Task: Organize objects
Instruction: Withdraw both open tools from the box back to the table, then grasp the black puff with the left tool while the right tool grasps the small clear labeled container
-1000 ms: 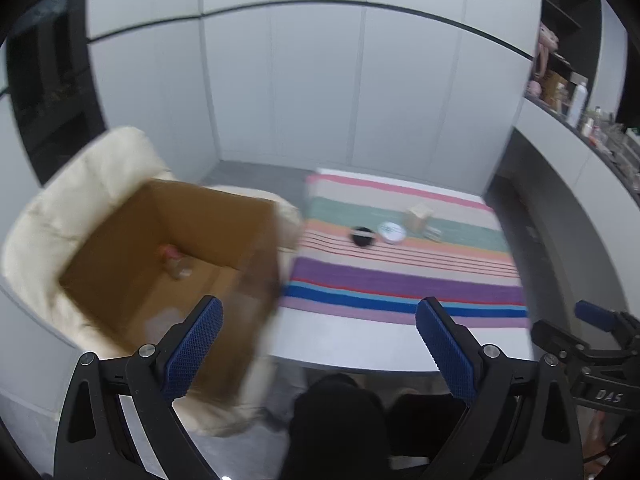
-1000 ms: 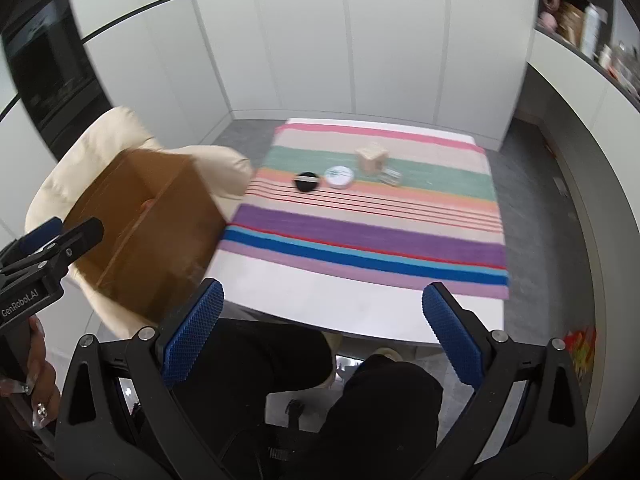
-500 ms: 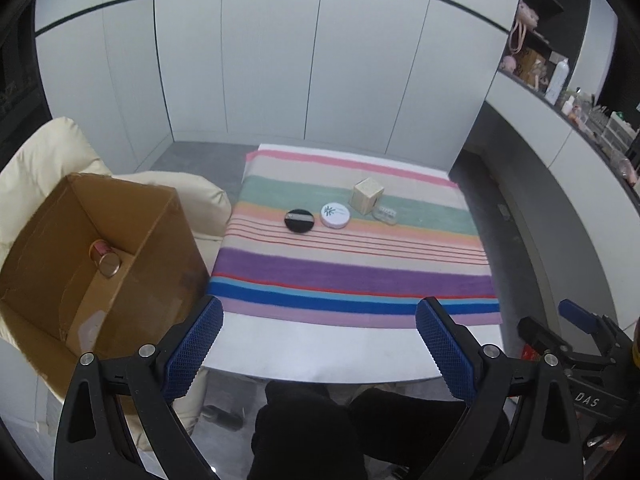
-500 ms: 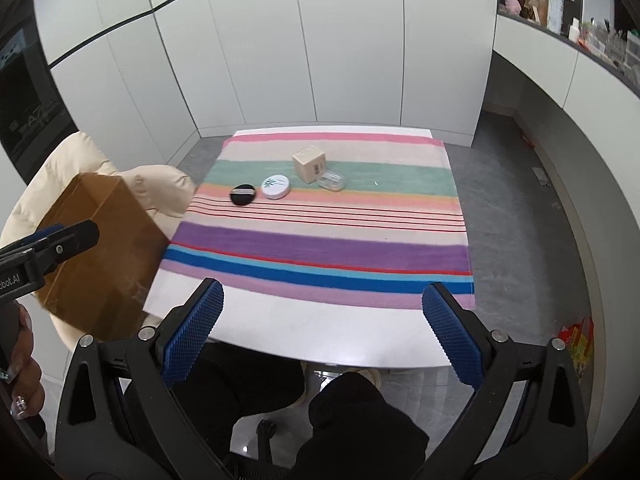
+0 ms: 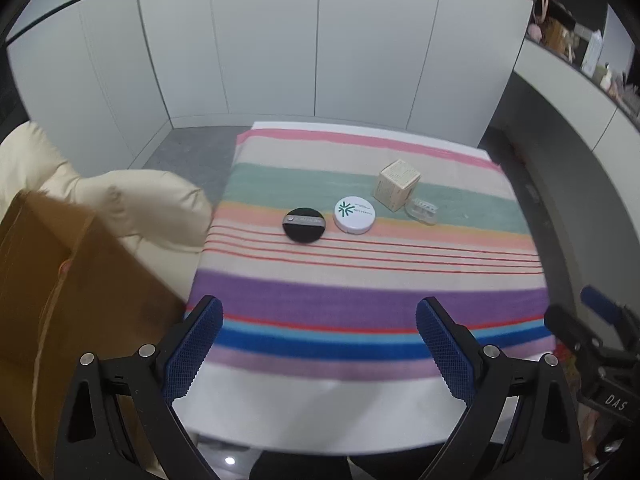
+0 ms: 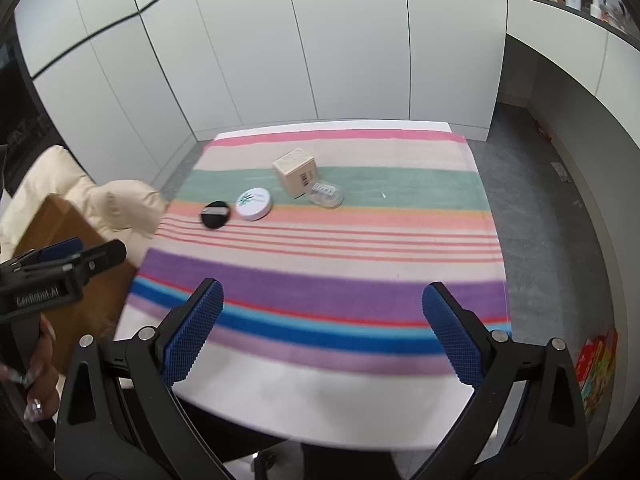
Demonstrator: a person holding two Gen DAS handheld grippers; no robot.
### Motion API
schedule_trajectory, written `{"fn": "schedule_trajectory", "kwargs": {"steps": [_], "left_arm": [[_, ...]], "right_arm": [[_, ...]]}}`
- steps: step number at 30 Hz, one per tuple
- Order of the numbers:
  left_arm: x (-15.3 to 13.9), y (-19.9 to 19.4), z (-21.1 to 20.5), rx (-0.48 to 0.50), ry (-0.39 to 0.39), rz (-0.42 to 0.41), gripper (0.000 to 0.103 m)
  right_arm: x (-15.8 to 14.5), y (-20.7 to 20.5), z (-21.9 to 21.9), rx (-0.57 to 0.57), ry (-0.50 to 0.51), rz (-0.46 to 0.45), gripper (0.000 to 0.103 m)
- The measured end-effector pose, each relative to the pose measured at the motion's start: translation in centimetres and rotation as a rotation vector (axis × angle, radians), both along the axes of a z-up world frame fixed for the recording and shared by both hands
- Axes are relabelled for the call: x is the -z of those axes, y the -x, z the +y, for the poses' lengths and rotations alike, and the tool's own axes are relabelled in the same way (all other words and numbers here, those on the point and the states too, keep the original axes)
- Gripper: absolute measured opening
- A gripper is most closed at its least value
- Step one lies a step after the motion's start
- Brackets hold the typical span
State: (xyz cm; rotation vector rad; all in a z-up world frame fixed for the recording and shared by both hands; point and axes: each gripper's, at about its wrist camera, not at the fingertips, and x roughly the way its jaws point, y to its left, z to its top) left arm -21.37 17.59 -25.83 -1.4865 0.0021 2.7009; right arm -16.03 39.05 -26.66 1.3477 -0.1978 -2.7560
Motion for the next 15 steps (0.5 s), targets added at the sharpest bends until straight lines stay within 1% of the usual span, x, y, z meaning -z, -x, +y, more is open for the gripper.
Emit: {"fn": "schedule_trajectory", "kwargs": {"steps": [3,6,8,11,13,15], "left_arm": [[1.9,2.4,0.6,0.015,0.003,-0.019,0.098],[4.0,4.9,0.6,-0.005,0.004,-0.03,0.098],[5.8,6.8,-0.1,-0.069,-0.024,-0.041,0.098],[8.5,9.3,-0.7,-0.138,-0.054,-0.053,0.098],[9.9,10.5,-0.9,-0.166,-0.053,-0.062,0.098],[11.2,11.9,-1.2,-0.191,-0.067,-0.072,0.098]], "right_arm": [[1.5,2.9,-0.1,0.008,0.002,-0.005,0.101],[3.0,5.7,-0.3,0.038,-0.005,-0.009,0.101],[4.3,7.6,-0.6,0.064,-0.011,-0.008,0.101],[6.7,11.1,-1.4,0.082,-0.009,-0.037,0.101],[8.1,12.9,-2.1,0.09,-0.01,-0.044,0.101],[9.5,14.8,-2.7,0.098,-0.008,-0.054,0.101]]}}
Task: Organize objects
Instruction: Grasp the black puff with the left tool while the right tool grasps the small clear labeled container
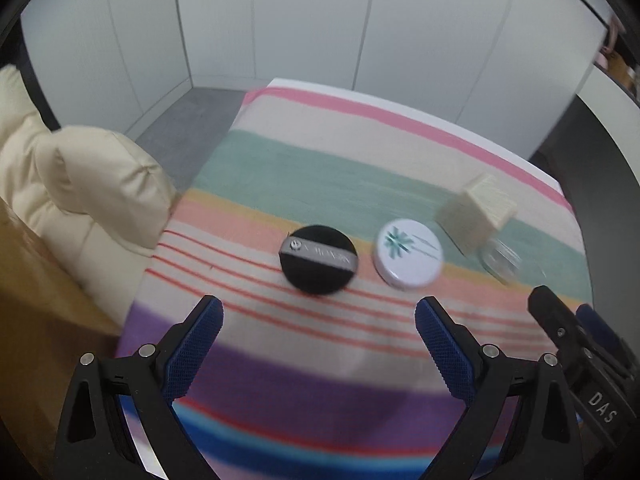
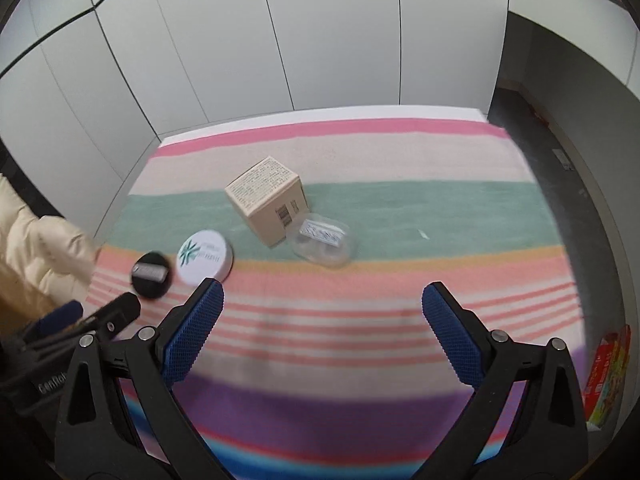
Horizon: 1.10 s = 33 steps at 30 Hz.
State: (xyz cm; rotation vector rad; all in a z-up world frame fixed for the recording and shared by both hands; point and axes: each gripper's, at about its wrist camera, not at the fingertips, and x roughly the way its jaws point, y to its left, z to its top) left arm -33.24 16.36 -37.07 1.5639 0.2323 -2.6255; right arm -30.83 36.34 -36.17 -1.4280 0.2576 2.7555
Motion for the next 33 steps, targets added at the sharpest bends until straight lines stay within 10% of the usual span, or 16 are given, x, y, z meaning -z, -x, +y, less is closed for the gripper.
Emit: {"fn": "schedule_trajectory", "kwargs": {"steps": [8,16,21,25,33], "left_arm": [[4.0,4.0,-1.8,-0.074,-0.061,-0.068,0.098],[4.7,3.9,-0.9,-0.061,0.047,-0.042,0.098],[4.8,3.5,0.9,-0.032,0.167,-0.011,0.098],[4.4,3.1,1.2,-0.014,0.112,0.023,0.055],[4.1,2.9,0.1,-0.023,0.084,0.027,0.051]], "right_arm": [[4.5,4.9,-0.4,0.094,0.018,-0.046,0.101],[6.0,4.9,-2.2,0.1,-0.087,-0.037,0.101],[5.9,4.6,-2.9,0.085,-0.146,-0.004,0.071],[5.6,4.1,-2.9,0.087,-0.152,0.016,0.059],[5.8,3.5,-2.6,0.076,-0.15,0.01,0.059]]}}
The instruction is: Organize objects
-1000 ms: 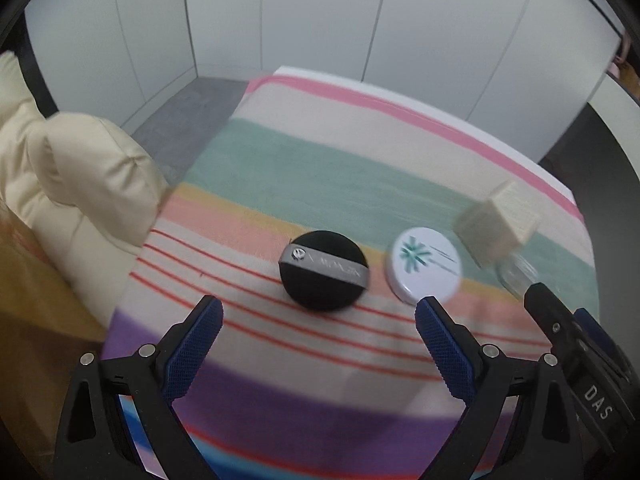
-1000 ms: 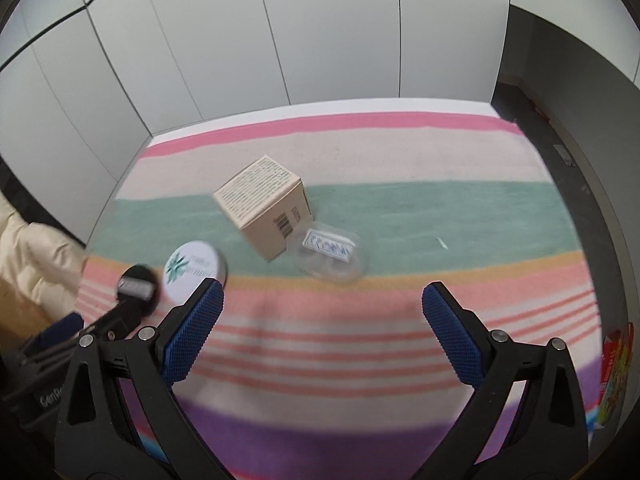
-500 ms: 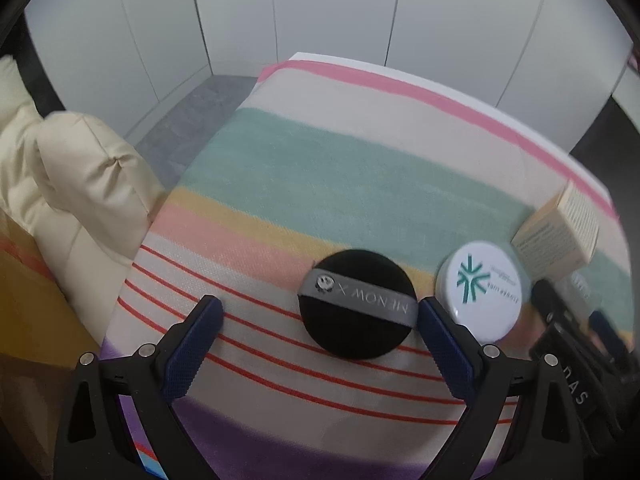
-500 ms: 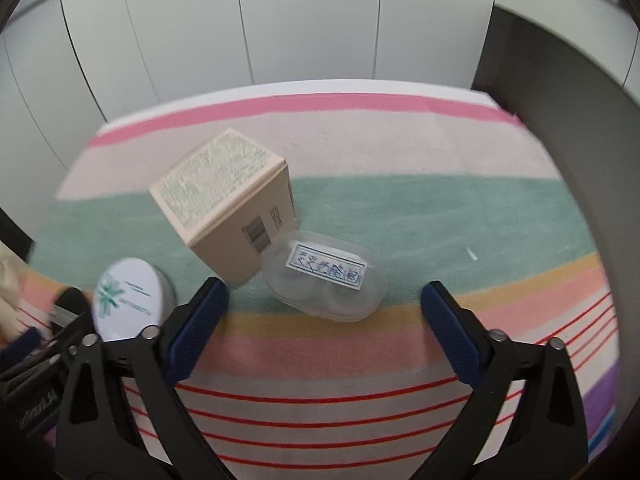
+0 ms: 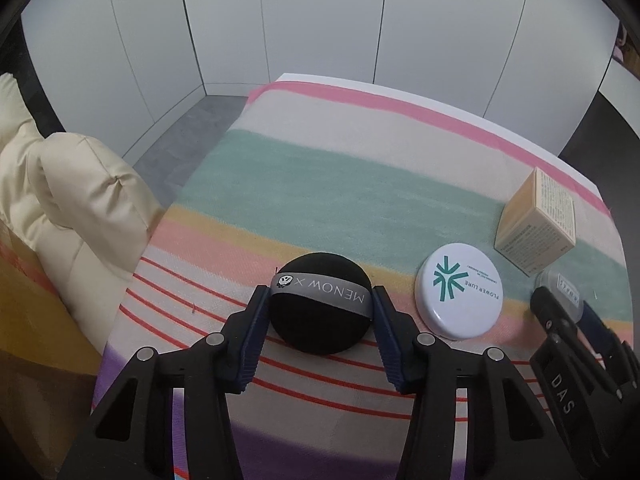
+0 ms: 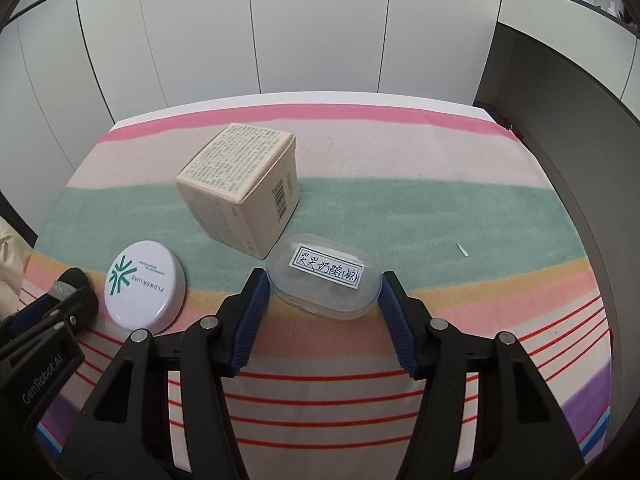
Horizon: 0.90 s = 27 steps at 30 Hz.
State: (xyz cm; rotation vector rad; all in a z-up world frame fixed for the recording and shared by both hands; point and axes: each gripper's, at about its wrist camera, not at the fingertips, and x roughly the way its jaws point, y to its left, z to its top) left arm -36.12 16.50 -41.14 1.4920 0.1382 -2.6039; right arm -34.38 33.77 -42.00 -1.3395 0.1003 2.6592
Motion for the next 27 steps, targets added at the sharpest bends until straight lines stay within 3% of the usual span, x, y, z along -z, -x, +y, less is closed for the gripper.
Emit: {"fn": "schedule_trajectory", "kwargs": {"steps": [8,13,16,19,27], "left_arm": [[-0.6,0.3,0.0,0.006,0.012,0.004,0.05],[-1.4,-0.2,-0.1,0.015,0.015,0.006,0.05],[-2.5,-0.5,-0.3,0.016,-0.026,-0.004,0.05],[-4.3,-0.7,-0.2,0.012,0.01,0.0,0.05],[-12.1,-1.7,-0.4,0.068,-0.02,0.094,0.05]], "right_arm": [[-0.2,-0.1,-0.1,-0.004,0.024,-0.03,0.059],[-1.8,-0.9,-0.3,-0.005,0.029,-0.031,0.059],[-3.1,-1.1,-0.4,-0.014,0.012,-0.017,0.059],[-4.9,-1.9,-0.4,-0.02,0.015,-0.006,0.059],[-12.9,-4.7,-0.2,-0.033,0.005,0.084,0.059]]}}
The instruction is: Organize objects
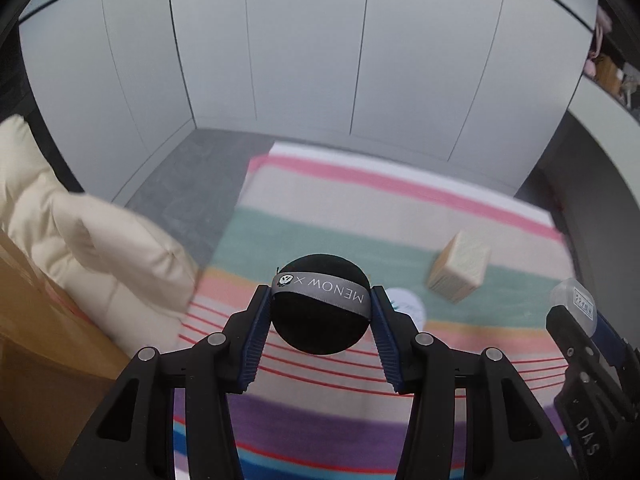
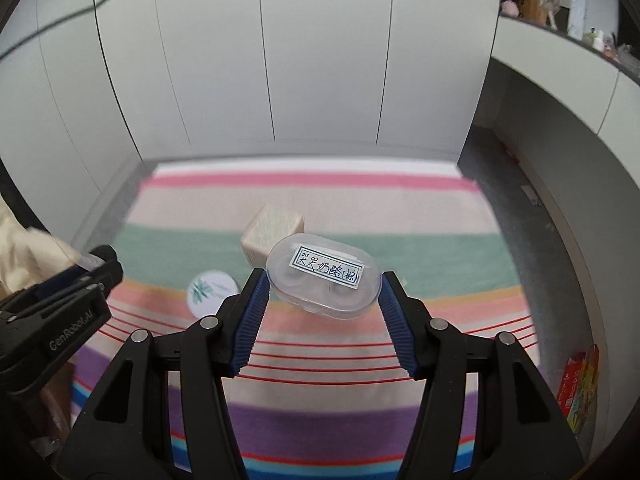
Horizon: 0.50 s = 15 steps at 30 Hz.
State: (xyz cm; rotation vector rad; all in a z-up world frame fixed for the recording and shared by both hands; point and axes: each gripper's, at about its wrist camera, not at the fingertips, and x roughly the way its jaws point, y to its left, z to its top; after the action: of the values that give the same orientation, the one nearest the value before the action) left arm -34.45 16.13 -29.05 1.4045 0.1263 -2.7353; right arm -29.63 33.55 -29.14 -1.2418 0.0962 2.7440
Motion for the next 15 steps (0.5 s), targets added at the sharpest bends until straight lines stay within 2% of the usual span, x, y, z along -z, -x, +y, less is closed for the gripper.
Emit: {"fn": "schedule_trajectory", "kwargs": {"steps": [6,15], "left_arm": [[-7.7,-2.1,0.4,0.034,0.023,0.099,0.05],[-19.3,-6.0,0.6,0.054,0.013,0.22,0.05]], "right_arm": [[-7.2,-1.8,0.8,0.01,0.008,0.079,0.059],[-17.5,-4.4,1.8,0.059,0.004,0.173,0.059]]}}
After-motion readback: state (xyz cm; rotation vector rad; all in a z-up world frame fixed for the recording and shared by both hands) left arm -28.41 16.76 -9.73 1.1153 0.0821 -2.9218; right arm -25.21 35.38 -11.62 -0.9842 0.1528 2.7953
